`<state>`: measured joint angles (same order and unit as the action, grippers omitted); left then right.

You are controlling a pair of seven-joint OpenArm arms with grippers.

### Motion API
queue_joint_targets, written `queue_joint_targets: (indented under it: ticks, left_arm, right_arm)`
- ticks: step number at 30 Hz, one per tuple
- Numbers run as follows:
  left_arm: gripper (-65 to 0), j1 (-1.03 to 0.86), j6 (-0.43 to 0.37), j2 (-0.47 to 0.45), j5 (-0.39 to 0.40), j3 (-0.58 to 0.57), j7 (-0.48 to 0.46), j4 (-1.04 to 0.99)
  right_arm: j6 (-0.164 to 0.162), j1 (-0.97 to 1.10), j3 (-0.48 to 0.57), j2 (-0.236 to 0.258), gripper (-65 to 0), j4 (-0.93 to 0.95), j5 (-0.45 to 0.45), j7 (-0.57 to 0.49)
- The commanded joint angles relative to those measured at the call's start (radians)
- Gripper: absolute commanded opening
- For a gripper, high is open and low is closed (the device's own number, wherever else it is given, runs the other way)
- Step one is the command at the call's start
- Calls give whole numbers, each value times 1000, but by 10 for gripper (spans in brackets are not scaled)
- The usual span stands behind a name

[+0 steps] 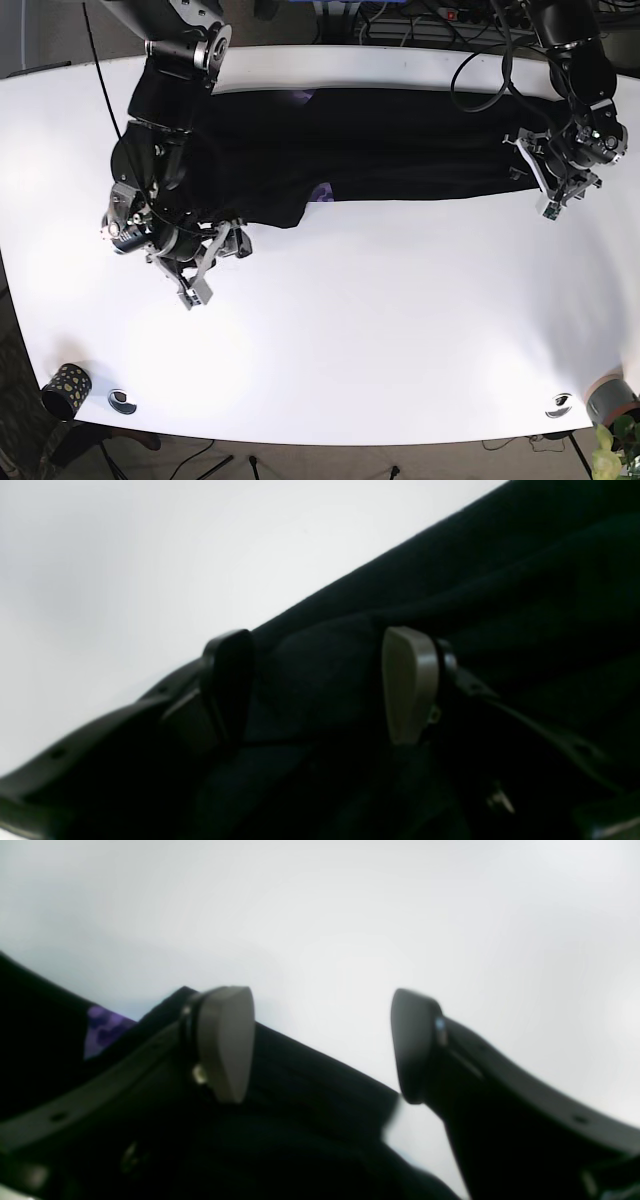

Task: Fold the T-shirt properly
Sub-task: 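Release the folded hem and regrasp the folded strip's edge with both grippers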

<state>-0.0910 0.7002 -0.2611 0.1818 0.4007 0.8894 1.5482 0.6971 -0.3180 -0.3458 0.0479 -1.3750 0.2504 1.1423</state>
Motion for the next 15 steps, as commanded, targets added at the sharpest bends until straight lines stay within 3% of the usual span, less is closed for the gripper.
queue_joint_targets:
  ticks: [1,4,15]
  left_arm:
    - [-272,7,-2,-16,6,10,-11,16]
    - [-272,7,-2,-16,6,10,-11,16]
    - [-274,9,-2,-16,6,11,-11,16]
  right_arm:
    - [1,-40,11,31,-249,72,11,-58]
    - [1,-43,40,40,-249,136,13,-83]
    - [1,49,156,50,-249,99,10,-100]
